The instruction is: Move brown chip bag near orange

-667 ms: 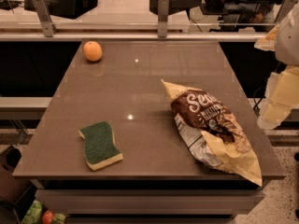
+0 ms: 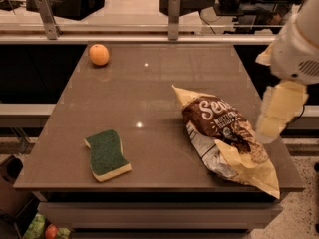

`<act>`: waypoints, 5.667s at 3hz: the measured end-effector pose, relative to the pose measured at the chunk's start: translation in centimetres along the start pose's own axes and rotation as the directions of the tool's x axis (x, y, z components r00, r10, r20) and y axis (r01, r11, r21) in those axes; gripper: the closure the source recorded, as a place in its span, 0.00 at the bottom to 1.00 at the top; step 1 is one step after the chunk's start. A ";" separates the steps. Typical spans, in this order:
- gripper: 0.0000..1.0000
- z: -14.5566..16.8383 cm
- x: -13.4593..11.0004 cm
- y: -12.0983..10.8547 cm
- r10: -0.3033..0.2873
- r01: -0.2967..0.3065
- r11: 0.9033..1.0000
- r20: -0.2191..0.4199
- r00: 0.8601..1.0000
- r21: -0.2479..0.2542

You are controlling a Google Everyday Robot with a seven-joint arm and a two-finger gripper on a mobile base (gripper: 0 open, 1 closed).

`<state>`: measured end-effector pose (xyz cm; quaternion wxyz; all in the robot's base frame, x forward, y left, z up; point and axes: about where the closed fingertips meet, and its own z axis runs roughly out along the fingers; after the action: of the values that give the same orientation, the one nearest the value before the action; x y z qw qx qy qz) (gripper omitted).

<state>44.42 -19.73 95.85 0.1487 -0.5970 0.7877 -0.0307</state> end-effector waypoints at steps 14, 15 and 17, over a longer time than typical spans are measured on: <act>1.00 0.2 -10.3 -8.6 0.077 -0.103 0.987 0.199 0.977 0.122; 1.00 -0.3 -13.7 -11.4 0.047 -0.093 0.986 0.308 0.950 0.137; 1.00 -0.6 -18.8 -15.6 0.014 -0.087 0.985 0.429 0.903 0.151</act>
Offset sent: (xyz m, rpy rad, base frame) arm -0.0037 0.0861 -0.1267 -0.0159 0.2878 -0.1432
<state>63.33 -6.36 103.64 0.3675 -0.5538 0.7461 0.0387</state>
